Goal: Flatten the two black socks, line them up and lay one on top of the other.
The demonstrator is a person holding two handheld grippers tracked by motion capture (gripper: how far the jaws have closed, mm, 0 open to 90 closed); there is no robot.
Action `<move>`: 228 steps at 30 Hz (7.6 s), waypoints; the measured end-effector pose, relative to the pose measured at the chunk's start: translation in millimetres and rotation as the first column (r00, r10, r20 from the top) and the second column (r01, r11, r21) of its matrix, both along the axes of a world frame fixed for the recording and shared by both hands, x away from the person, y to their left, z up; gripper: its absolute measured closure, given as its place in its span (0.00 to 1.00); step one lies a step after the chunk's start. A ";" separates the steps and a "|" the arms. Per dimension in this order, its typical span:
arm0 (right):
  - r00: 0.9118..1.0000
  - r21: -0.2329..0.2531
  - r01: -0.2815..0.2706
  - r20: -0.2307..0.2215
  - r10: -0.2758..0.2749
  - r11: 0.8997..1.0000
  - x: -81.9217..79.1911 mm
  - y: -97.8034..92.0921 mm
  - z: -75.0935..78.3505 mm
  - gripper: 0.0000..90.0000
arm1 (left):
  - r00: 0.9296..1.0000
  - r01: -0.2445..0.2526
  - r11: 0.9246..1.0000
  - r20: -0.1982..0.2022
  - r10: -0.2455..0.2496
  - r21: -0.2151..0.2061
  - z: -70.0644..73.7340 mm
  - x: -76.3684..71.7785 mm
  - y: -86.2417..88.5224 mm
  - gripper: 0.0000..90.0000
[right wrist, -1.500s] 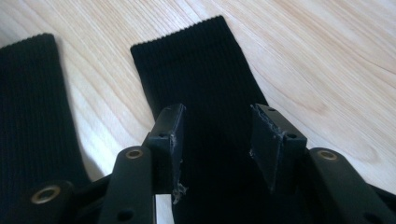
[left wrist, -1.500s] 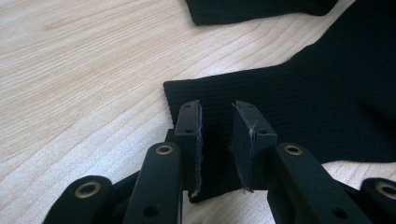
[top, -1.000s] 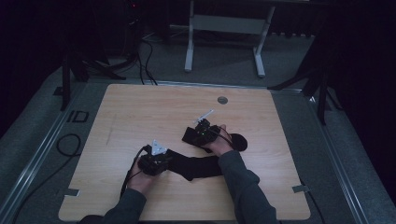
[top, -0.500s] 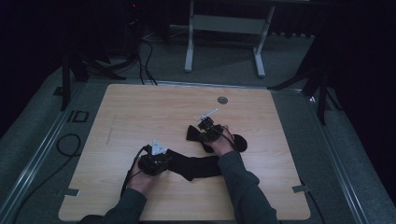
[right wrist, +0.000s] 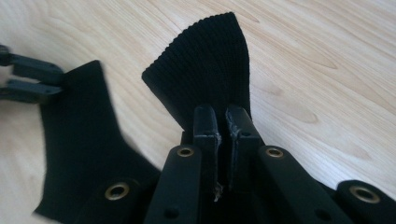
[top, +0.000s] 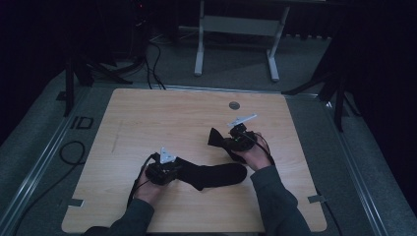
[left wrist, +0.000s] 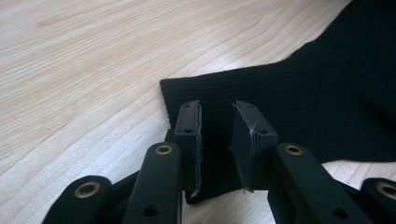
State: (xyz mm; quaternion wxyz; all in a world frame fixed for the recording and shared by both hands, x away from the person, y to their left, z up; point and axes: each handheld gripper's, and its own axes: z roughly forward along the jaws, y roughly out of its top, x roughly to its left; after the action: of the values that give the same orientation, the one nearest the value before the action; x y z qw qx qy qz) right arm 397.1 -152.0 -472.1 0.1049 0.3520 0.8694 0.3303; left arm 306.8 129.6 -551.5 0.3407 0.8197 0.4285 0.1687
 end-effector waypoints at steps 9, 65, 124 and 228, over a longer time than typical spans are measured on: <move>0.997 0.025 -0.030 0.069 0.028 0.999 -23.0 -4.9 24.1 0.94 | 1.000 -0.003 1.000 -0.007 0.003 -0.001 -1.8 0.9 -0.3 0.81; 0.986 -0.041 -0.089 -0.143 0.082 0.995 -49.5 115.1 -52.5 0.93 | 0.995 -0.067 0.997 -0.068 0.070 0.032 -2.1 -2.6 18.2 0.96; 0.984 -0.092 -0.083 -0.167 0.067 0.992 -51.4 114.2 -65.2 0.92 | 0.999 0.021 1.000 0.046 -0.021 0.005 4.8 -4.4 -9.6 0.97; 0.928 0.187 0.373 -0.077 -0.365 0.909 -62.6 -101.4 -54.6 0.59 | 0.998 0.063 0.998 0.024 -0.062 -0.018 11.2 -8.8 -2.2 0.72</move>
State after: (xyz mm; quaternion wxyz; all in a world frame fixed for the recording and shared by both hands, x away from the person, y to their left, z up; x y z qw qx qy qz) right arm 334.5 -253.4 -526.6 0.1126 0.5253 0.7519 0.3822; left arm 298.0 127.5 -540.3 0.3586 0.8274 0.4001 0.1635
